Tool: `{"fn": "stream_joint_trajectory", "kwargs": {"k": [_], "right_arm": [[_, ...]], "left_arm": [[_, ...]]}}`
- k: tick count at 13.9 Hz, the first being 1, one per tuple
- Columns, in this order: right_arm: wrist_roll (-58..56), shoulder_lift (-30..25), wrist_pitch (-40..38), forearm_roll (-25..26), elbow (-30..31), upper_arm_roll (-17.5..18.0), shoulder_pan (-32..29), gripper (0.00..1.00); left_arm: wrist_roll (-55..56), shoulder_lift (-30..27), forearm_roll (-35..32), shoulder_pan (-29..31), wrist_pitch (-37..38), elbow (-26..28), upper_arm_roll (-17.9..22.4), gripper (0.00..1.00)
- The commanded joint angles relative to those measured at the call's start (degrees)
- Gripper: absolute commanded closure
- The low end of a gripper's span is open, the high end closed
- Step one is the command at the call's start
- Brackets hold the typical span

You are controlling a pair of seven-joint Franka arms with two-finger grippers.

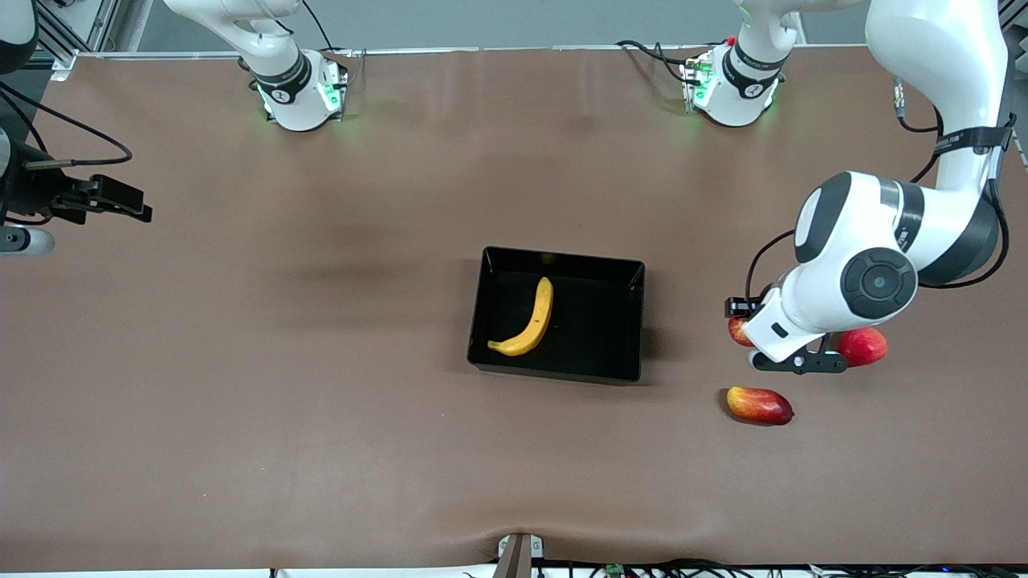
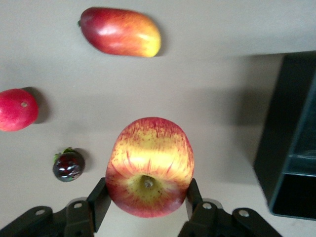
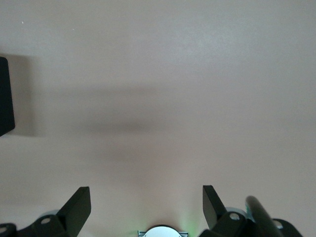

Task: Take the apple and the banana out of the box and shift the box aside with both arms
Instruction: 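Carry the apple out of the box and set it beside the mango, then open the left gripper and move it back over the banana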

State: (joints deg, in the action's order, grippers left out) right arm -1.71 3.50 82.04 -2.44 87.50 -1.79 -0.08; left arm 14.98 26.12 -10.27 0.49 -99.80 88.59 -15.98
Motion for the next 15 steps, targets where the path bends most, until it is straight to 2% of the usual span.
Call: {"fn": "stream_joint_trajectory", "kwargs": {"k": [1, 6, 8, 10, 13, 15], "right_arm": [[0.8, -0.6, -0.2, -0.9, 0.4, -0.1, 0.0, 0.00], [0.8, -0.6, -0.1, -0.9, 0.3, 0.0, 0.1, 0.00], [0.8, -0.6, -0.2, -0.9, 0.4, 0.0, 0.0, 0.00], [0.8, -0.6, -0.1, -0.9, 0.4, 0.0, 0.0, 0.00], [0.8, -0.6, -0.2, -0.9, 0.4, 0.0, 0.0, 0.00], [0.8, -0.6, -0.2, -0.9, 0.4, 0.0, 0.0, 0.00]], "left_arm": [[-2.9, 0.2, -1.5, 2.5, -0.2, 1.1, -0.4, 1.00], [-3.4, 0.9, -2.5, 9.5, -7.1, 6.9, -0.3, 1.00], [-3.5, 0.6, -5.9, 10.2, -14.1, 12.8, -0.4, 1.00], [-3.4, 0.7, -6.2, 10.2, -19.3, 16.8, -0.4, 1.00], [-3.4, 1.2, -6.3, 10.7, -26.9, 20.7, -0.3, 1.00], [-3.5, 2.0, -6.5, 10.8, -28.1, 20.7, -0.3, 1.00]]}}
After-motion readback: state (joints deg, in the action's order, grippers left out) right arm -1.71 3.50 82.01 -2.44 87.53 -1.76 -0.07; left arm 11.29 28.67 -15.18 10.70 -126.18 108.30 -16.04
